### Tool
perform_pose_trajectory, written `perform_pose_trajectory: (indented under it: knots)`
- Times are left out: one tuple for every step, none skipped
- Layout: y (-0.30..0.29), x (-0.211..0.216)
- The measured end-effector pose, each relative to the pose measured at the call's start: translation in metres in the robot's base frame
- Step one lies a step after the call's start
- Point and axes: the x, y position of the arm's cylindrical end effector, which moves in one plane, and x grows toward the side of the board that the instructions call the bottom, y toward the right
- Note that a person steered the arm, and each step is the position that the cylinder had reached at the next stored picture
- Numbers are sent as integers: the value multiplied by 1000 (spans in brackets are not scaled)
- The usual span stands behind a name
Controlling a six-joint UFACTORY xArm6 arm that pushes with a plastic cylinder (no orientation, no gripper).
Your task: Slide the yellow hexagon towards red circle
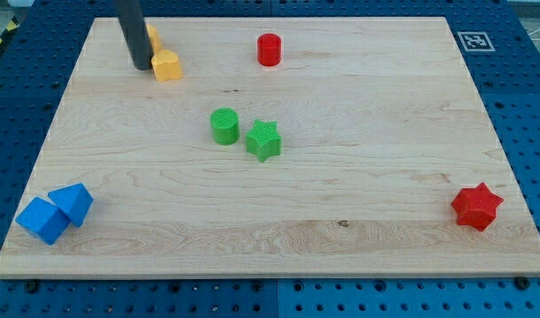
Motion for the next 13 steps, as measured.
perform_pose_trajectory:
  knots:
    - [-26,0]
    - [-39,-17]
    - [-38,-54]
    - [0,-57]
    - [2,-57]
    - [26,-46]
    - [38,-42]
    - [31,-43]
    - [34,-62]
    - [43,-65]
    - [59,-43]
    - [73,-23]
    - [89,-11]
